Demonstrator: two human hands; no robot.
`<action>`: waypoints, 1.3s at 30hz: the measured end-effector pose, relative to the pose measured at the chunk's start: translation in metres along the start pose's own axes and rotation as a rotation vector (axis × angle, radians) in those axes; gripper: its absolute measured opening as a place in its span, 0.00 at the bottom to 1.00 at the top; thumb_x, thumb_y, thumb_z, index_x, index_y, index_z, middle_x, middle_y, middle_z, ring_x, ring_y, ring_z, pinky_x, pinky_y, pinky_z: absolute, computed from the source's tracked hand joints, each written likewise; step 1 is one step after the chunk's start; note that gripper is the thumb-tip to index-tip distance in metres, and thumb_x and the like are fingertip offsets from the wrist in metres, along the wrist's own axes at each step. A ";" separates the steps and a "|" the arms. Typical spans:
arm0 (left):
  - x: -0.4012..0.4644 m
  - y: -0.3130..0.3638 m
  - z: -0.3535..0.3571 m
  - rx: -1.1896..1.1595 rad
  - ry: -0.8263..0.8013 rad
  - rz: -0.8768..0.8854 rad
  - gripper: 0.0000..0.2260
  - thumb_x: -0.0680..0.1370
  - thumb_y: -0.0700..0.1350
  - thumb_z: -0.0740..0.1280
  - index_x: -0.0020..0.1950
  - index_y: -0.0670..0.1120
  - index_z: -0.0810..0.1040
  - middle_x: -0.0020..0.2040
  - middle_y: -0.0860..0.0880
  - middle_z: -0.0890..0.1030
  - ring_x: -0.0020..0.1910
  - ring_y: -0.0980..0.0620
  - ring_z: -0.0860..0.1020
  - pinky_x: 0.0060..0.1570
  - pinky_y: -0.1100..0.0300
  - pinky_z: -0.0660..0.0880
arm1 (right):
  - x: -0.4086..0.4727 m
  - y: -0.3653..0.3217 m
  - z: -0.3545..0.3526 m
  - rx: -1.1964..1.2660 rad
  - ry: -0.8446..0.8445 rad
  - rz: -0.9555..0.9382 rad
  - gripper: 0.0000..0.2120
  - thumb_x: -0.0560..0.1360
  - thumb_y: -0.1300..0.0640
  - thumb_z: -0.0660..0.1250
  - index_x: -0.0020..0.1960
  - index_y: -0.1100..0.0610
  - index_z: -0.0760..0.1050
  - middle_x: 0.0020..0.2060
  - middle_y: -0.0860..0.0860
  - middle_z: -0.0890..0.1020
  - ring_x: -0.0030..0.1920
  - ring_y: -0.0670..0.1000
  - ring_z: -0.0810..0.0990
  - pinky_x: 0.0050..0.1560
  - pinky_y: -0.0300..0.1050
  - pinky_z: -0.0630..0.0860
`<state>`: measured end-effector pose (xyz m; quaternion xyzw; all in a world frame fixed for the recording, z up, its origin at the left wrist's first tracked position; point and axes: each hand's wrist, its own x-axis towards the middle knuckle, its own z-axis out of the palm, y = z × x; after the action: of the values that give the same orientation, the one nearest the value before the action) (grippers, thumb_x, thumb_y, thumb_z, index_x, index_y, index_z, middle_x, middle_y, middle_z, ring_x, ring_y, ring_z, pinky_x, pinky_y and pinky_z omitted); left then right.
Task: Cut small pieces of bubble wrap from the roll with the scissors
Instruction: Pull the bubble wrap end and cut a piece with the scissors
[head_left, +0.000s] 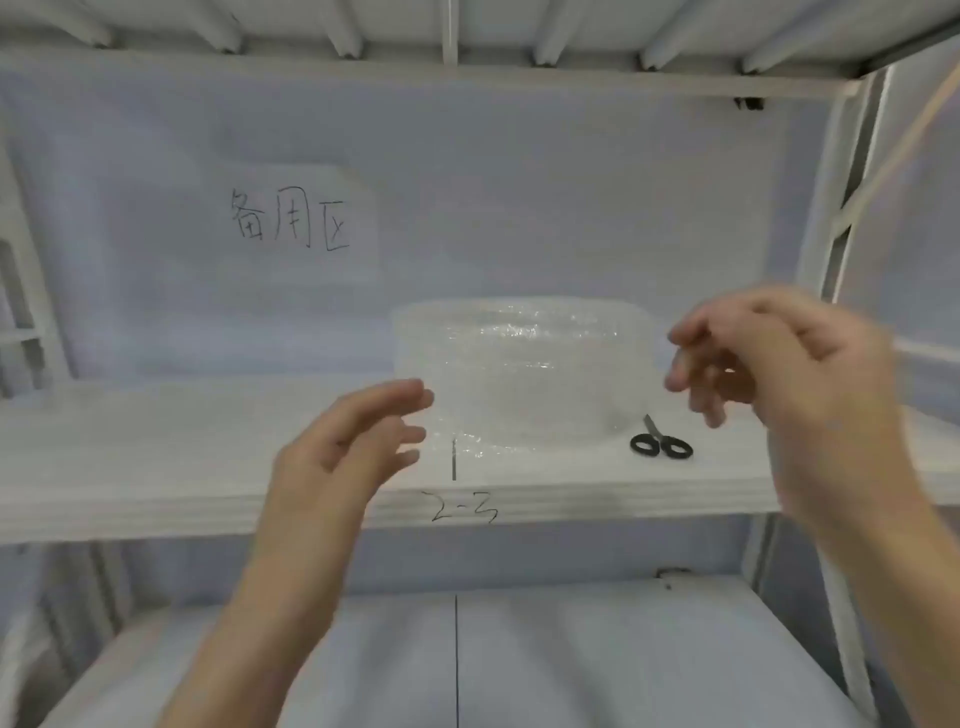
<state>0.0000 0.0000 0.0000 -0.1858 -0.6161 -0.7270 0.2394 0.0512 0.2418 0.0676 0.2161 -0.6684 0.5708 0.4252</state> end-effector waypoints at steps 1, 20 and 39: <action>0.002 -0.003 0.003 0.040 -0.036 -0.052 0.14 0.78 0.39 0.65 0.48 0.55 0.86 0.53 0.55 0.86 0.52 0.54 0.83 0.56 0.56 0.78 | 0.002 0.007 0.001 -0.133 0.005 0.064 0.10 0.73 0.57 0.64 0.35 0.55 0.81 0.29 0.53 0.82 0.27 0.50 0.75 0.26 0.41 0.70; 0.079 -0.094 0.057 0.423 -0.198 -0.381 0.23 0.77 0.52 0.69 0.69 0.47 0.70 0.63 0.48 0.77 0.58 0.50 0.76 0.45 0.61 0.69 | 0.031 0.170 -0.031 -1.206 -0.277 0.621 0.11 0.71 0.59 0.65 0.34 0.58 0.66 0.31 0.52 0.71 0.30 0.53 0.69 0.27 0.41 0.63; 0.084 -0.099 0.046 0.356 -0.191 -0.372 0.04 0.78 0.44 0.69 0.50 0.46 0.83 0.47 0.50 0.81 0.43 0.56 0.76 0.44 0.65 0.71 | 0.067 0.175 -0.043 -1.294 -0.437 0.868 0.09 0.67 0.56 0.70 0.36 0.59 0.71 0.33 0.53 0.76 0.29 0.53 0.74 0.30 0.39 0.68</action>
<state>-0.1269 0.0478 -0.0248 -0.0923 -0.7775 -0.6180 0.0714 -0.1067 0.3399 0.0202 -0.2449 -0.9585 0.1302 0.0664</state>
